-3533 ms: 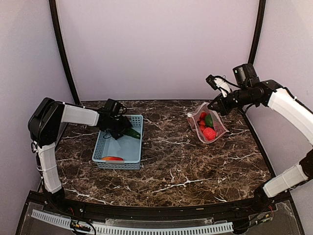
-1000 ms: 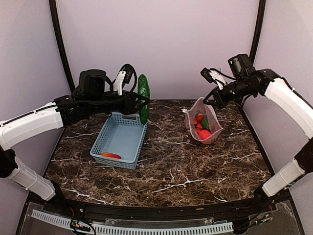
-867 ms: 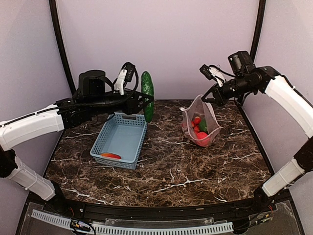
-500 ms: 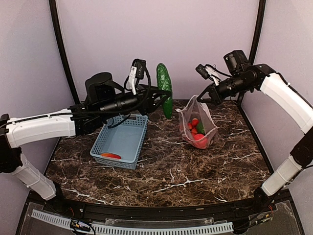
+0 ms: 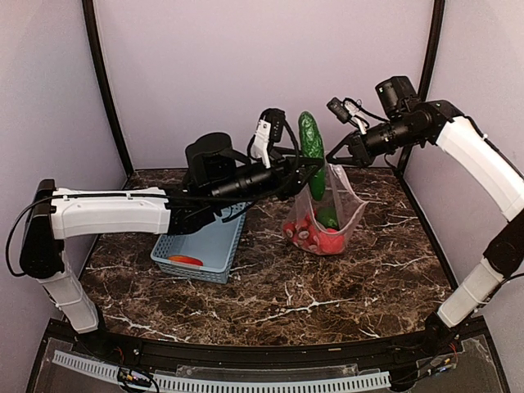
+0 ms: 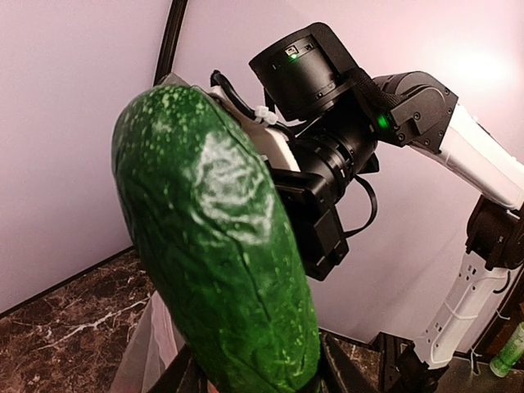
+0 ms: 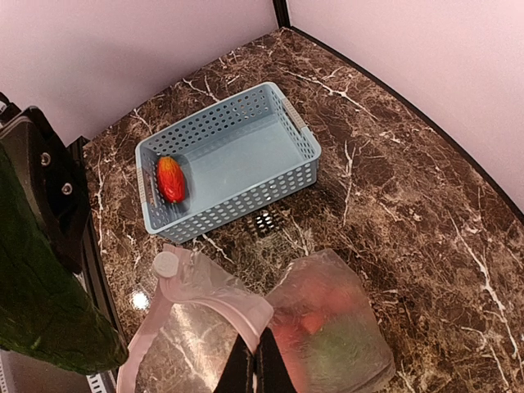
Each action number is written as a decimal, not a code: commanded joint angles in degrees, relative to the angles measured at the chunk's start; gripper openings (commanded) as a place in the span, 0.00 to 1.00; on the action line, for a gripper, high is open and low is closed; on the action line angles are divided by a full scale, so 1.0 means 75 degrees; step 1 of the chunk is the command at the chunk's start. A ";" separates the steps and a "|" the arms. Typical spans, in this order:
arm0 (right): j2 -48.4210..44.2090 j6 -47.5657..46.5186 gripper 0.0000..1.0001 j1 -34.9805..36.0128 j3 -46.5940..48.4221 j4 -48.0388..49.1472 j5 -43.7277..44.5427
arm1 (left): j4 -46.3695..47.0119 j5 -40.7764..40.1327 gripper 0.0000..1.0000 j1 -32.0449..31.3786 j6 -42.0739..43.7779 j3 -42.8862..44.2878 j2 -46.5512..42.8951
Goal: Place the food in the zip-top bag and seal the zipper
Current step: Place the fake vegetable in the zipper food storage bag.
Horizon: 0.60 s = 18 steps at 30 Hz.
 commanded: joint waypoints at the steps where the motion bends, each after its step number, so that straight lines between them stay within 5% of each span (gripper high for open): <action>1: 0.0131 0.0092 0.00 0.0058 0.0359 0.0115 -0.0397 | 0.0624 -0.1089 0.35 -0.0355 0.0669 0.0246 0.0396; 7: 0.0266 0.0136 0.00 0.0058 0.0478 0.0090 -0.0375 | 0.0745 -0.2096 0.36 -0.0769 0.1765 0.0493 0.1133; 16: 0.0138 0.0139 0.00 0.0039 0.0347 0.0169 -0.0189 | 0.0664 -0.3217 0.37 -0.0844 0.1793 0.0648 0.1596; 18: 0.0115 0.0131 0.00 0.0047 0.0324 0.0171 -0.0162 | 0.0562 -0.3568 0.50 -0.0841 0.1678 0.0664 0.1620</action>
